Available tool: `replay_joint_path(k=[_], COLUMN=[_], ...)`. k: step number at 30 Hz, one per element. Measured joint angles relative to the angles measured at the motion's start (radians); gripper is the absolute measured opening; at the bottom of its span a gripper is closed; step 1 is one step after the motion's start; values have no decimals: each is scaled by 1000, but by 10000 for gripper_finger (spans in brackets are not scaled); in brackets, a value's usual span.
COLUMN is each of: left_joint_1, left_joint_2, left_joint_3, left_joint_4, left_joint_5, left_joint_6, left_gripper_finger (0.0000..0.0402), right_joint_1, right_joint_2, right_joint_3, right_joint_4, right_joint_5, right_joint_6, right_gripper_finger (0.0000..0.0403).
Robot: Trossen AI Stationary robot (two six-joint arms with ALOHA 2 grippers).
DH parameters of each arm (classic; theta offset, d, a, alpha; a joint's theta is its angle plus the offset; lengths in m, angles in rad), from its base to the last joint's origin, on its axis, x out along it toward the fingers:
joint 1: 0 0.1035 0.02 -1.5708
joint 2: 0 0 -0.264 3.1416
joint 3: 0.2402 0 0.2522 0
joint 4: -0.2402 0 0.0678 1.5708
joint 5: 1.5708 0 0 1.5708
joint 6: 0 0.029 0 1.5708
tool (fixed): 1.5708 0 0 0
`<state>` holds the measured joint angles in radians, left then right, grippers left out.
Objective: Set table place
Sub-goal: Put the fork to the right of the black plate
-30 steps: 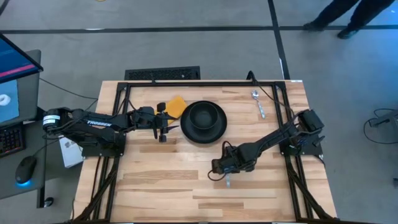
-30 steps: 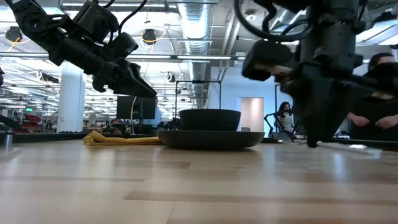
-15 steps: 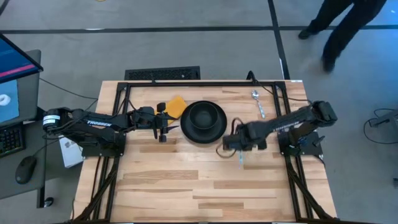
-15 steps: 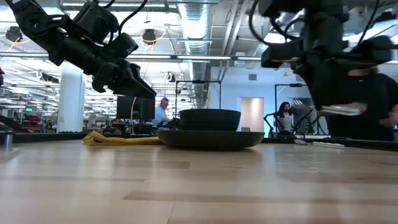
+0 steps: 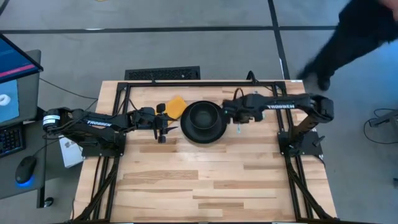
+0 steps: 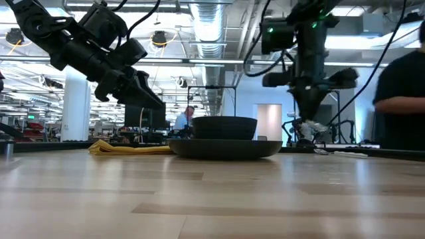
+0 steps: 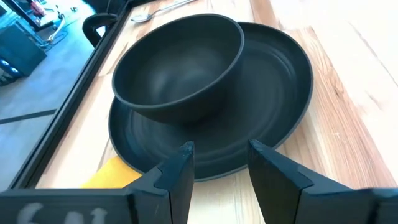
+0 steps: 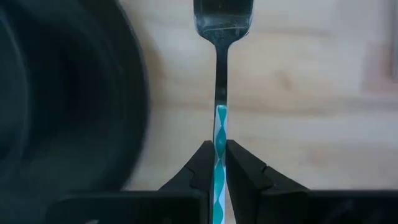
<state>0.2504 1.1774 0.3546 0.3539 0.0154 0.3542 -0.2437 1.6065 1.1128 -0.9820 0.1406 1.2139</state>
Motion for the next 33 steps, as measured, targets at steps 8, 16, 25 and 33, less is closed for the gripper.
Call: replay_joint_path(k=[8, 16, 25, 33], left_joint_1=[0, 5, 8, 8], left_joint_2=[0, 1, 1, 1], left_joint_3=[0, 0, 0, 0], left_joint_4=[-10, -15, -15, -24], left_joint_5=[-1, -3, -5, -5], left_joint_6=[-12, -18, -25, -25], left_gripper_finger=[140, 140, 140, 140], right_joint_1=[-86, -95, -106, -106], right_joint_2=[86, 208, 248, 237], right_joint_3=[-2, -3, -4, -5], right_joint_4=[55, 48, 95, 94], right_joint_5=[-7, -8, -5, -2], right_joint_6=[-115, -126, -123, -120], right_gripper_finger=[54, 54, 54, 54])
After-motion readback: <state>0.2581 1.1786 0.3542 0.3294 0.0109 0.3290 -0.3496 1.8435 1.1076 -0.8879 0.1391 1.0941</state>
